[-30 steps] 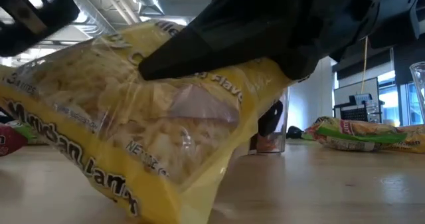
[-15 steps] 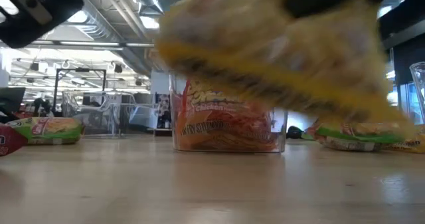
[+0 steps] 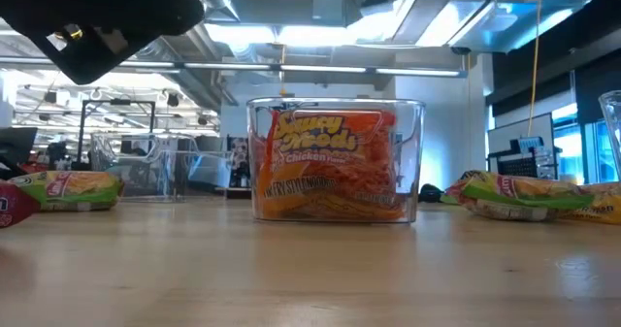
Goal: Sort Maruchan noodles
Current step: Put the bottom yellow noodle pack into the bottom transparent bin
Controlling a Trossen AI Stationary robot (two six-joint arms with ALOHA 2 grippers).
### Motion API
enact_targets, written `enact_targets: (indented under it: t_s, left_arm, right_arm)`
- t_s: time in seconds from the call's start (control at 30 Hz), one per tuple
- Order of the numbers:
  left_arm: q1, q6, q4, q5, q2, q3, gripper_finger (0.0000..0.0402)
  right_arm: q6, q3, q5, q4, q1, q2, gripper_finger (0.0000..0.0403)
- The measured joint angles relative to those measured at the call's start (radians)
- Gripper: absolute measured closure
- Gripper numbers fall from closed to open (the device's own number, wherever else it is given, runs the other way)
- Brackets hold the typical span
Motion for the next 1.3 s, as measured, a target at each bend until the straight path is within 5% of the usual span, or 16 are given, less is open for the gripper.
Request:
enact_targets:
  t_s: [0.37, 0.67, 1.3]
  left_arm:
    - [0.031, -0.001, 0.011, 0.0, 0.0, 0.0, 0.0271]
    - [0.06, -0.007, 0.037, 0.016, 0.001, 0.0, 0.0271]
    - [0.081, -0.007, 0.058, 0.028, 0.001, 0.0, 0.0271]
  right_arm:
    - [0.395, -0.014, 0.101, -0.412, 0.282, -0.123, 0.0305]
    - [0.529, -0.152, 0.108, -0.389, 0.394, -0.12, 0.0305]
    - [0.521, -0.42, 0.113, -0.091, 0.392, -0.12, 0.0306]
